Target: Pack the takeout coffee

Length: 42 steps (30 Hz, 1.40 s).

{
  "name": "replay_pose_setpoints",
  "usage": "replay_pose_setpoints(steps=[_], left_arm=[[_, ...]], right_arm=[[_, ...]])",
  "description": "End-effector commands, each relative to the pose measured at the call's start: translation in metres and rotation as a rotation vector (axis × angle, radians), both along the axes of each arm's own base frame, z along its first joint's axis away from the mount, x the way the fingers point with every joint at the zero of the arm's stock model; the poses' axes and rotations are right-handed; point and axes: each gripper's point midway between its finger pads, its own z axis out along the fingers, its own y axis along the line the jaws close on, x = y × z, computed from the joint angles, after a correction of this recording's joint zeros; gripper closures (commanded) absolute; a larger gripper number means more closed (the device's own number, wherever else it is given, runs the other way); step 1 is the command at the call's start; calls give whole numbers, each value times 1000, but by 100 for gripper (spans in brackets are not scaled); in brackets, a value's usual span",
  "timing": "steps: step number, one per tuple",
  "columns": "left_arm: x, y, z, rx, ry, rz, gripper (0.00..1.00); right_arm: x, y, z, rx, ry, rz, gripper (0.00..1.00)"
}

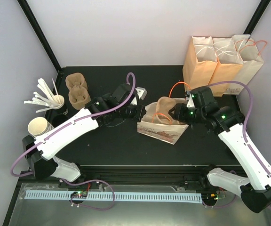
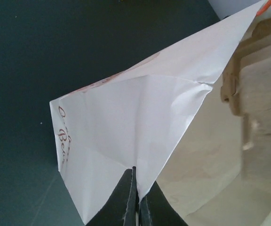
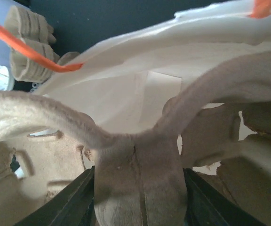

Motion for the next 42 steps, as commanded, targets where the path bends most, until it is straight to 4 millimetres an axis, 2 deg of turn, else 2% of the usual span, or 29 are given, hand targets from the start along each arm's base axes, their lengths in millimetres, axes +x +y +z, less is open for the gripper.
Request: replay_pose_setpoints(steps=[1,8,13,22,32,34,37,40,42], left_arm=[[6,-3,13,-94,-28,114,98],[-1,-16,17,-177,1,182,98],[-2,-15,18,-220,-10,249,96],[-13,-11,25,-254,-89,338,96],[-30,-23,24,-325,-29,380,93],[-33,-25,23,-337,-17,380,87],[-34,-27,24,-326,-43,345,67],[-25,-17,22,-249,-129,336,46],[-21,-8,33,-242,-150,287,41]], right_arm=[[-4,-2,-8,-103,1,-9,52],[-6,6,-30,-203,34,12,51],[-4,7,-42,-272,48,20,49],[7,-7,-74,-438,106,-10,48],[16,10,-93,-411,125,28,48],[15,13,-99,-414,127,60,48],[12,15,-105,-421,103,123,49],[10,11,-111,-464,75,178,49],[8,9,-114,-492,71,213,50]])
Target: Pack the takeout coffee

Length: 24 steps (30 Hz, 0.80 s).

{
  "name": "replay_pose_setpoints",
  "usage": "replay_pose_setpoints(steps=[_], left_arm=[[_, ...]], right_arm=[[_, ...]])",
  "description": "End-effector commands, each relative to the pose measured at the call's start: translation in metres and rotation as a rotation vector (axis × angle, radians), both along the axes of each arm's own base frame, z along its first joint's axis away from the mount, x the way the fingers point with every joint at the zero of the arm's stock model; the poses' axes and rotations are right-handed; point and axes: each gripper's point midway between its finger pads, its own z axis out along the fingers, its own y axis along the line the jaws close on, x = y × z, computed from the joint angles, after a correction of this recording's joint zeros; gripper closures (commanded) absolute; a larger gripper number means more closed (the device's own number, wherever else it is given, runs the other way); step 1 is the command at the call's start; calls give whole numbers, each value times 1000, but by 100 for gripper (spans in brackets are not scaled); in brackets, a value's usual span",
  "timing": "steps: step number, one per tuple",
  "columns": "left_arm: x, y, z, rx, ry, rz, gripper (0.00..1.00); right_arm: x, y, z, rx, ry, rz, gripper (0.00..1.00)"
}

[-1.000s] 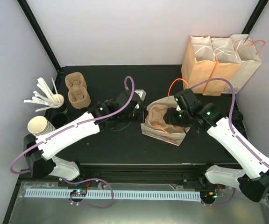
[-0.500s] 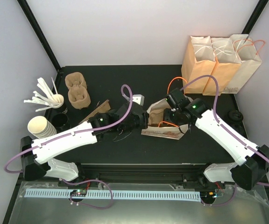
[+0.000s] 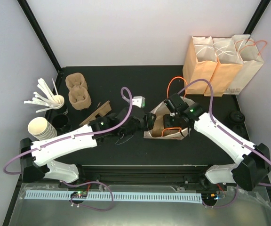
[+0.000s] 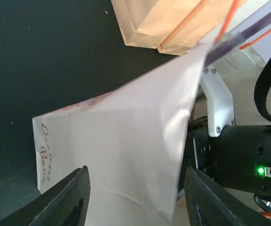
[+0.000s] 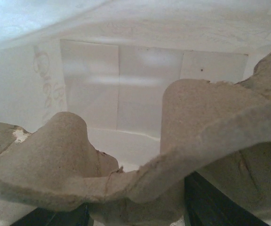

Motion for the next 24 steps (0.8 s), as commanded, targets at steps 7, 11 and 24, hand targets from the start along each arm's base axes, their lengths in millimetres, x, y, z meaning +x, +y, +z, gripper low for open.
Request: replay_pose_setpoints(steps=[7,11,24], left_arm=[[30,33,49,92,-182,-189,34],[34,28,57,99,-273,-306,32],[4,-11,40,77,-237,-662,33]], right_arm=[[-6,10,-8,-60,-6,223,52],[-11,21,-14,-96,3,321,55],[-10,32,-27,-92,-34,395,51]])
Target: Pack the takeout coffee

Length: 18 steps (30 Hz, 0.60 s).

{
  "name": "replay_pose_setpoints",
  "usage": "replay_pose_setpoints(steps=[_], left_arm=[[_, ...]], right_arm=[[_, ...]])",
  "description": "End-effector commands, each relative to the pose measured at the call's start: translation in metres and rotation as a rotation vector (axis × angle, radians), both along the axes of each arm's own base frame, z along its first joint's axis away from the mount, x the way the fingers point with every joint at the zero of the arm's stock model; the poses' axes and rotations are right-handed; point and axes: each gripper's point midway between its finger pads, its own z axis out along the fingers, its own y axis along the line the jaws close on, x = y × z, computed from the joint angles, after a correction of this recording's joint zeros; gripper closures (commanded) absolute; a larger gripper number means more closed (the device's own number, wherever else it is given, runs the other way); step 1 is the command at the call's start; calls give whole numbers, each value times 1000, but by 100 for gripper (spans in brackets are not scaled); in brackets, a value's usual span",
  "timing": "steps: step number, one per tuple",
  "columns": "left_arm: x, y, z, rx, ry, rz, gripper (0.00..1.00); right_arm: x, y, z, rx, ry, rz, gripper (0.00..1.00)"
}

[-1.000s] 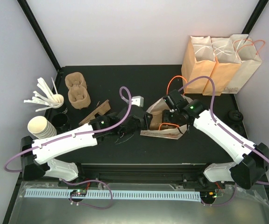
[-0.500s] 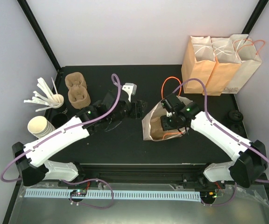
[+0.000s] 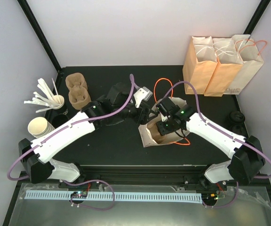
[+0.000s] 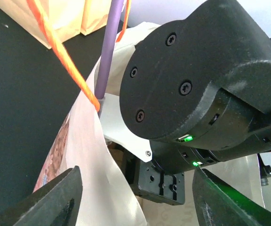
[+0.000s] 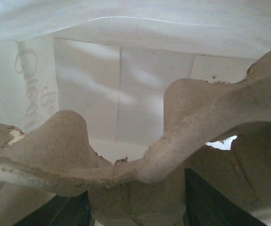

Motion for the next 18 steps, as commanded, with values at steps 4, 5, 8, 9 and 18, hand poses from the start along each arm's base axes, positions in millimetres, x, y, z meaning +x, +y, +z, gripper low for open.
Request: replay_pose_setpoints(steps=[4,5,8,9,18], left_arm=[[-1,1,-3,74,12,-8,46],[1,1,-7,101,5,6,48],[4,0,-18,191,-21,24,51],[4,0,-20,216,-29,31,53],[22,10,-21,407,-37,157,98]], right_arm=[[2,-1,-7,-10,-38,18,51],[2,-2,-9,-13,-42,18,51],[3,-3,-13,-19,-47,16,51],[3,-3,-15,-22,-47,15,51],[9,-9,-42,-90,-39,-36,50]])
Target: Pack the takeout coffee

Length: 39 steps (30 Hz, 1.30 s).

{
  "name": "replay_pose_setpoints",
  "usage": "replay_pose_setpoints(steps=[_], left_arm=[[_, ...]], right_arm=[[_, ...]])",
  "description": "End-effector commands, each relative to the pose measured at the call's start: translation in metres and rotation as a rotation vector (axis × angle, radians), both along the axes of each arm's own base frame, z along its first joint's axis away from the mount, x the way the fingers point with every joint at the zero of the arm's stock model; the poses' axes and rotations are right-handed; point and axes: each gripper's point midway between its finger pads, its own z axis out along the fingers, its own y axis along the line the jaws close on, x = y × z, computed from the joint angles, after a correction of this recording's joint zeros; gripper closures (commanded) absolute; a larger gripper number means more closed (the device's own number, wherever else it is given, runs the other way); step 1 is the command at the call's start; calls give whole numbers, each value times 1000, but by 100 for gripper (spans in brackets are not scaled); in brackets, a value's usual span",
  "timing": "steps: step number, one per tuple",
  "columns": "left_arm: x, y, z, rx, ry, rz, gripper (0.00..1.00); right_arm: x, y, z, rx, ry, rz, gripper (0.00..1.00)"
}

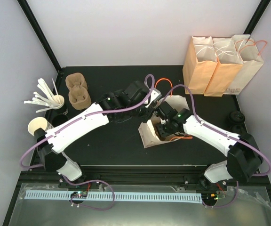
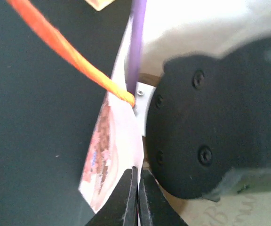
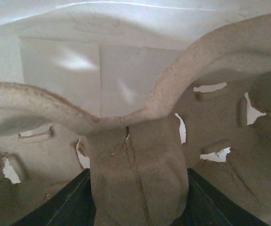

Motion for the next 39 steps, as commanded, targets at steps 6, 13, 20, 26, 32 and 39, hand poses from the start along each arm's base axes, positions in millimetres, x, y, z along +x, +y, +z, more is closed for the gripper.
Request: replay_pose_setpoints(steps=[6,13,20,26,32,39], left_arm=[[18,27,14,115,-43,162,98],[19,30,18,105,-61,178,98],[15,28,16,67,-55,163,98],[12,28,12,56,-50,150,99],[10,27,7,60,-38,141,98],[7,28,9,42,-36,138,97]], right_arm=[[8,-10,-34,-104,-4,-54,49],[-4,-7,-67,-103,78,-37,48],[-17,-7,-99,-115,167,-43,46],[-21,-8,-107,-114,192,-40,44],[-14,-3,-84,-82,141,-41,30],[3,8,-20,8,17,-32,0]])
